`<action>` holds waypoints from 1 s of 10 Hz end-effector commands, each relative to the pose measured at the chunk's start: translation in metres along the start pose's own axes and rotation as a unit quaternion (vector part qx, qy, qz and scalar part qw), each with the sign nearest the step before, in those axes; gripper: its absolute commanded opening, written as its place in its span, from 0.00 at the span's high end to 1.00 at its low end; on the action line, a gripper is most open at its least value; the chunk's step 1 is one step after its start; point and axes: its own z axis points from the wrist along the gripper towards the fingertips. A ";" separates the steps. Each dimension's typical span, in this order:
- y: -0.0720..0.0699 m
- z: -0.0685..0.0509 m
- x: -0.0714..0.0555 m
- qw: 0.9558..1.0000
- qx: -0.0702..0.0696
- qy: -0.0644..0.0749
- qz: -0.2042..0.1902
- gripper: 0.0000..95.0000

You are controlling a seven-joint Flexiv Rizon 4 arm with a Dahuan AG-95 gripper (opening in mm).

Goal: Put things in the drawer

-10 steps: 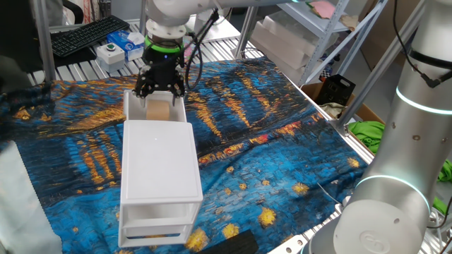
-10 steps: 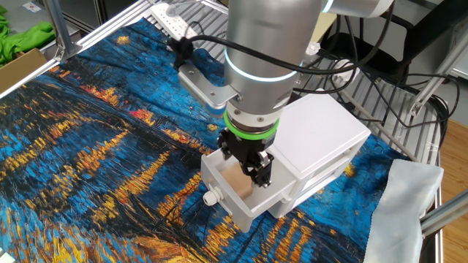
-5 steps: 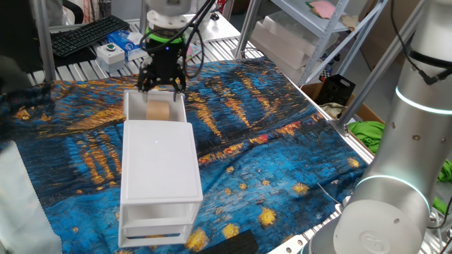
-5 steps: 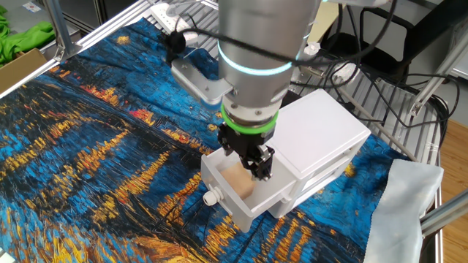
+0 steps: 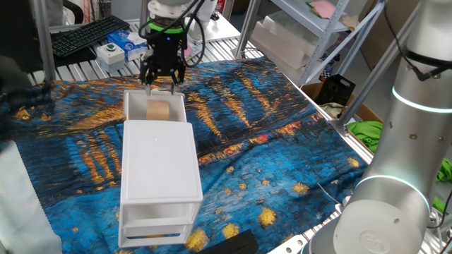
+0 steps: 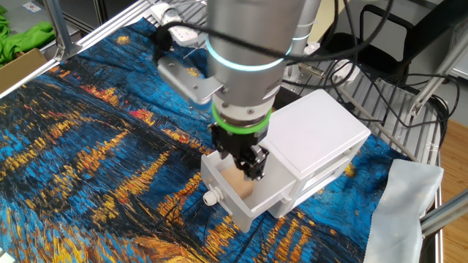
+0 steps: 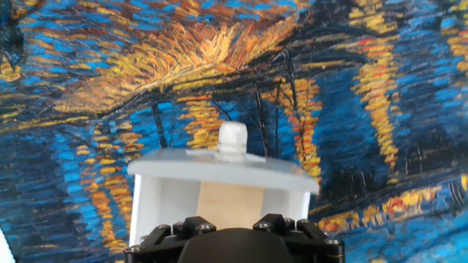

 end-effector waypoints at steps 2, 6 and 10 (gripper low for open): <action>-0.003 0.001 -0.014 1.000 -0.003 -0.001 -0.005 0.40; -0.001 0.006 -0.016 1.000 -0.007 0.000 -0.007 0.60; 0.000 0.005 -0.015 1.000 -0.004 0.003 -0.026 1.00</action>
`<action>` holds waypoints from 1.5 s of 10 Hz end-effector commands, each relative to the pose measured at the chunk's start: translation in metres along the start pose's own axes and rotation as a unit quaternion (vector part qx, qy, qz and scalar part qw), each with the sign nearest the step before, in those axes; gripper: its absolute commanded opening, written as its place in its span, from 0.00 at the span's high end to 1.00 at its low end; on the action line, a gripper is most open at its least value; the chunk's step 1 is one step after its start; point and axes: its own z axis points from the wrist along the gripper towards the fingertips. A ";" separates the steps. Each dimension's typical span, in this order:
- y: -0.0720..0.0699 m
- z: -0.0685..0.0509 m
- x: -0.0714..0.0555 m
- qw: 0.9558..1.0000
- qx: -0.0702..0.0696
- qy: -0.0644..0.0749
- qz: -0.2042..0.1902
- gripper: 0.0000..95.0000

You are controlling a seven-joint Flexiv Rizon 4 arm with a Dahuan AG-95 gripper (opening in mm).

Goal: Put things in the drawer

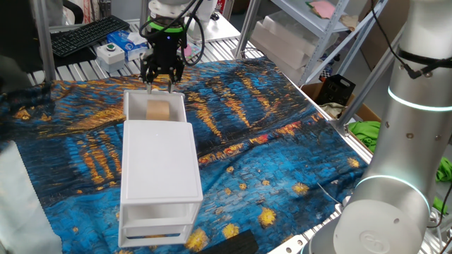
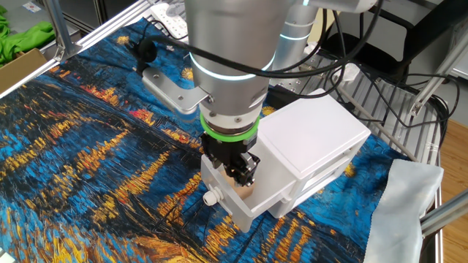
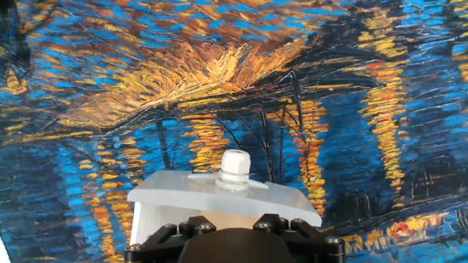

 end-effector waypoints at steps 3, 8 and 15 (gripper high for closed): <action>0.000 0.000 0.000 1.000 0.006 0.006 -0.003 1.00; 0.000 0.000 0.000 1.000 0.008 -0.010 -0.004 1.00; 0.000 0.000 0.000 0.999 -0.004 -0.043 -0.021 1.00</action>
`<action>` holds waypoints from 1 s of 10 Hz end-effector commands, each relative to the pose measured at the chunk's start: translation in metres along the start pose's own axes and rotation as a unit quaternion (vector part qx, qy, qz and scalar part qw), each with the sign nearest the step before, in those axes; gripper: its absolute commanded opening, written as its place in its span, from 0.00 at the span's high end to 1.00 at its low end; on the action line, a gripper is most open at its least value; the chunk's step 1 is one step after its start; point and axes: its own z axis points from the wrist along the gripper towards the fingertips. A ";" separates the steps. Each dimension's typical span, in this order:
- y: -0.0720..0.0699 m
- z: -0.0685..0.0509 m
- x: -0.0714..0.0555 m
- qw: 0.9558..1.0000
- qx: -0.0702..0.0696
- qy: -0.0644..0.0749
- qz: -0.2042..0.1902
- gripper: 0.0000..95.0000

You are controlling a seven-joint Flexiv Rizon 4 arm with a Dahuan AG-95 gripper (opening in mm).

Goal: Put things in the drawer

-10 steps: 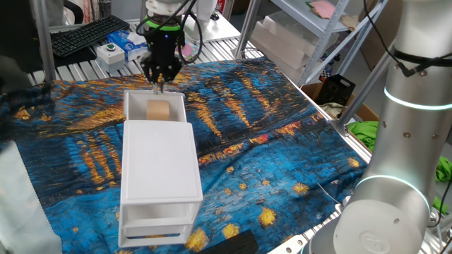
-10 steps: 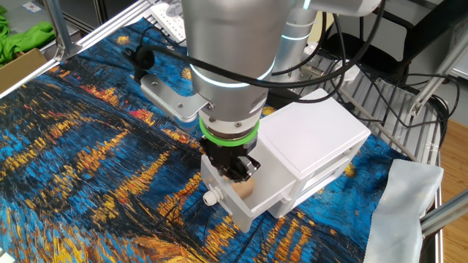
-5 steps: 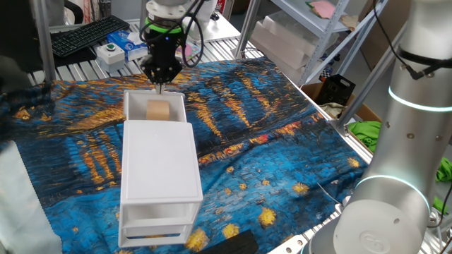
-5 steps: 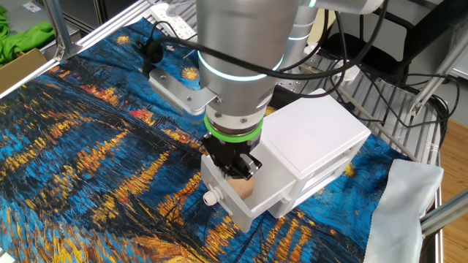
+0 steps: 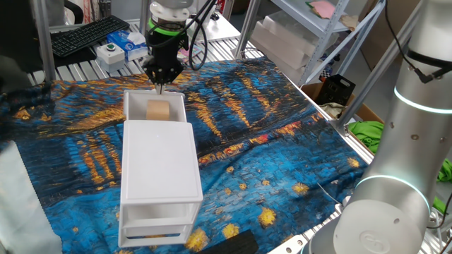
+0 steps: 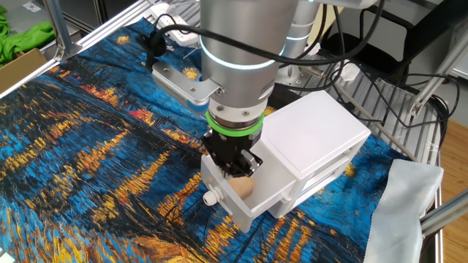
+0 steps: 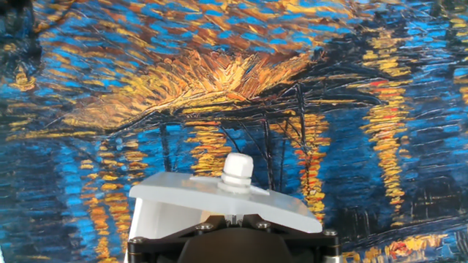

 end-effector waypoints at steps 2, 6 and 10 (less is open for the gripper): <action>-0.001 0.000 0.001 1.000 -0.001 -0.004 0.006 1.00; -0.001 -0.001 -0.001 1.000 -0.002 0.003 0.012 1.00; 0.000 -0.007 -0.017 1.000 0.000 0.013 0.015 1.00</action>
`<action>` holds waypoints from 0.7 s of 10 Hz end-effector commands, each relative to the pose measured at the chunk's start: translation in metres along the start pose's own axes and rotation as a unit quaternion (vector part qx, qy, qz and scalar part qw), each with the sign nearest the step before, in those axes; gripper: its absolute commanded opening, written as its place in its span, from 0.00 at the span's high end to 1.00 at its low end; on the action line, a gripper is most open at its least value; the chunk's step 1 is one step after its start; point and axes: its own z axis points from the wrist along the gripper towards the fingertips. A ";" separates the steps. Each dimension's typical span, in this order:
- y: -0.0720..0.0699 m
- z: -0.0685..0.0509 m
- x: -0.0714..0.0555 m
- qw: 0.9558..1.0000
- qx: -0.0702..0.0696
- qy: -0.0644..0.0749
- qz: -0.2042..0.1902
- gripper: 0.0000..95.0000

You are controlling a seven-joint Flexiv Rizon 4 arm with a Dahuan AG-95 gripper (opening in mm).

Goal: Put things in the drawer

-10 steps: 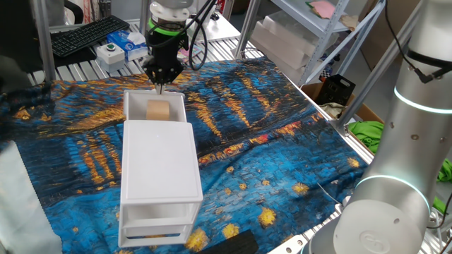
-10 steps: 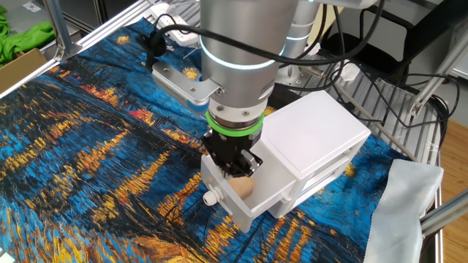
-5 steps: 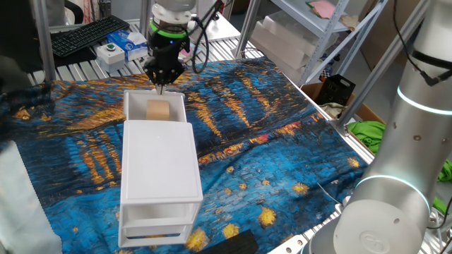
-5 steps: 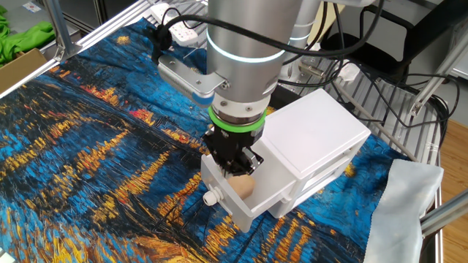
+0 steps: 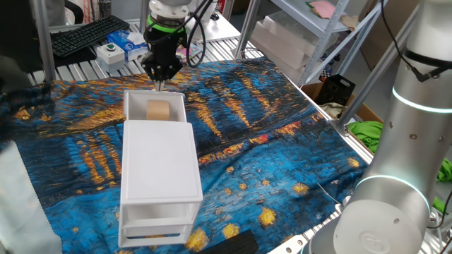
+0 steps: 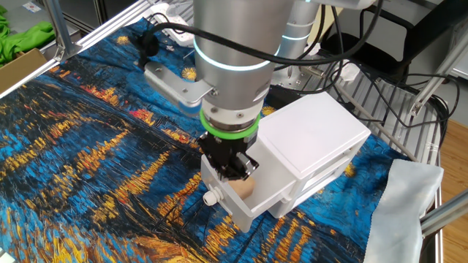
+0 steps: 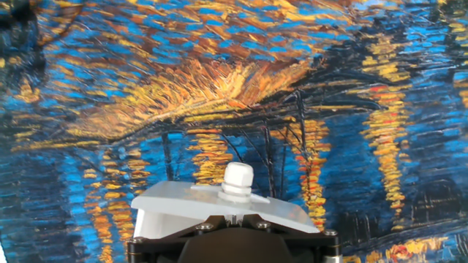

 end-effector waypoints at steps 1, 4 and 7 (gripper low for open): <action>0.002 -0.001 -0.008 1.000 0.000 0.002 0.006 1.00; 0.008 0.001 -0.027 1.000 0.008 0.000 0.018 1.00; 0.006 0.004 -0.039 1.000 0.010 0.003 0.028 0.80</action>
